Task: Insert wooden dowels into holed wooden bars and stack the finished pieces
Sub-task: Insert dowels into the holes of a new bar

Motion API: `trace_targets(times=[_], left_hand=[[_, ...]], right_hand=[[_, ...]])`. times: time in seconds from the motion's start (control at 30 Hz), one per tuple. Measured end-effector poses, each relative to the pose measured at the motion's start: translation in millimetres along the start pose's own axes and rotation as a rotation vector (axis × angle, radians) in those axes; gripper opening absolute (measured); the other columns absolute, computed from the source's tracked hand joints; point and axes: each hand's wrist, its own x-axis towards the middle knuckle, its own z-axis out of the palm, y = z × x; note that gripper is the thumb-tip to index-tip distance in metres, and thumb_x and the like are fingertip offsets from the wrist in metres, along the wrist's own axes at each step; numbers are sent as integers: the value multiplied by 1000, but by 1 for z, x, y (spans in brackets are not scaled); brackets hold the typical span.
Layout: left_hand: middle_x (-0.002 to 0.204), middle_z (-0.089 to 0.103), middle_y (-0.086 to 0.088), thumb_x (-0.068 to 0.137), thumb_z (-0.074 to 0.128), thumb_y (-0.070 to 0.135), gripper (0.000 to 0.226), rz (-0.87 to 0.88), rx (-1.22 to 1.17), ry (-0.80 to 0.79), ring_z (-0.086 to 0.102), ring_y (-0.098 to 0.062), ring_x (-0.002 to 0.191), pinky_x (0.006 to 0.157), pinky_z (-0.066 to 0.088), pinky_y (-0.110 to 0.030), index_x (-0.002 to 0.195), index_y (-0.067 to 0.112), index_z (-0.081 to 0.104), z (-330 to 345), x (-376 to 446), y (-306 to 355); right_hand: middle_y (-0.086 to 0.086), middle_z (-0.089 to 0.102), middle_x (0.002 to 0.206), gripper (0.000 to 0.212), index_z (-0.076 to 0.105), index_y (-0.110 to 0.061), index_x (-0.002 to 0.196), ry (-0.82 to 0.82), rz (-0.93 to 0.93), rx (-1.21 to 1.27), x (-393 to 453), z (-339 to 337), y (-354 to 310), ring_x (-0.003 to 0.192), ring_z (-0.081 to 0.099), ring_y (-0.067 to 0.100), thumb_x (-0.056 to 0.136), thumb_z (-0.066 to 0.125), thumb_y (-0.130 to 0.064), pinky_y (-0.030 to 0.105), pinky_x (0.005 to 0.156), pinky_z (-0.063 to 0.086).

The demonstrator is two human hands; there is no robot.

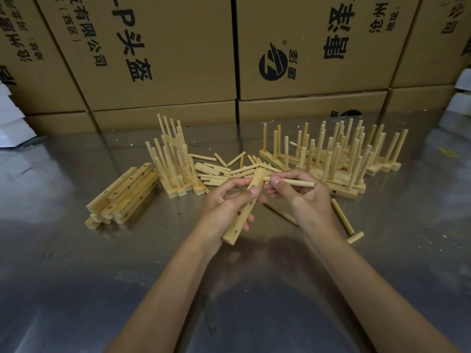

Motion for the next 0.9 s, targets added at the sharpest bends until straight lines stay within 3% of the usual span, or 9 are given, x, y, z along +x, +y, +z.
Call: trace_targets(times=[0.3,0.43,0.5,0.57,0.63,0.7,0.77,0.83,0.9], left_hand=[[96,77,-11,88,75,24,29,-17,-1,28,61,-17,55,43,47,-24,116,19,69,2,1,-2],[94,77,-9,88,75,25,28,-41,-39,89,61,-16,55,42,46,-24,116,21,69,4,3,1],[96,78,-8,89,73,24,29,-52,-96,134,60,-15,55,42,48,-25,117,21,67,-1,5,3],[97,77,-10,90,71,21,29,-64,-148,180,60,-15,56,44,49,-25,118,18,65,-10,6,6],[100,77,-10,93,67,21,29,-89,-177,191,60,-14,57,45,50,-24,122,15,64,-18,7,6],[100,77,-8,96,63,22,30,-123,-201,185,59,-12,57,46,50,-24,125,14,63,-22,8,5],[97,77,-4,97,60,25,29,-160,-226,186,57,-9,54,45,48,-22,124,14,63,-24,8,4],[95,77,-3,99,57,26,28,-188,-261,181,54,-7,51,43,45,-21,123,14,64,-26,8,3],[94,76,-3,100,56,25,27,-192,-293,178,53,-7,50,42,42,-20,123,14,64,-26,9,2]], right_hand=[[13,75,84,9,72,0,97,21,9,15,-1,2,6,77,72,18,89,69,-4,20,67,54],[1,76,92,22,72,-13,106,3,119,-2,6,4,4,83,73,10,84,77,-14,18,70,55],[-3,74,89,31,66,-26,106,-8,161,-124,11,-2,4,80,67,-5,80,81,-20,8,69,50],[-2,69,87,30,63,-30,102,-25,160,-304,14,-12,7,72,60,-8,80,81,-22,6,65,46],[-7,63,86,22,65,-28,99,-22,127,-539,14,-22,10,78,57,-2,82,78,-27,20,72,48],[-12,55,93,16,67,-30,96,-108,54,-956,13,-29,13,97,47,6,83,74,-37,32,87,42],[-12,50,104,12,68,-32,92,-250,15,-1254,9,-27,17,108,38,10,85,70,-42,33,91,32],[-10,53,105,3,67,-32,89,-292,-21,-1254,6,-22,19,110,39,10,87,67,-34,30,87,29],[-11,59,94,9,62,-31,87,-297,-60,-1017,1,-15,18,97,49,6,90,64,-23,25,80,37]])
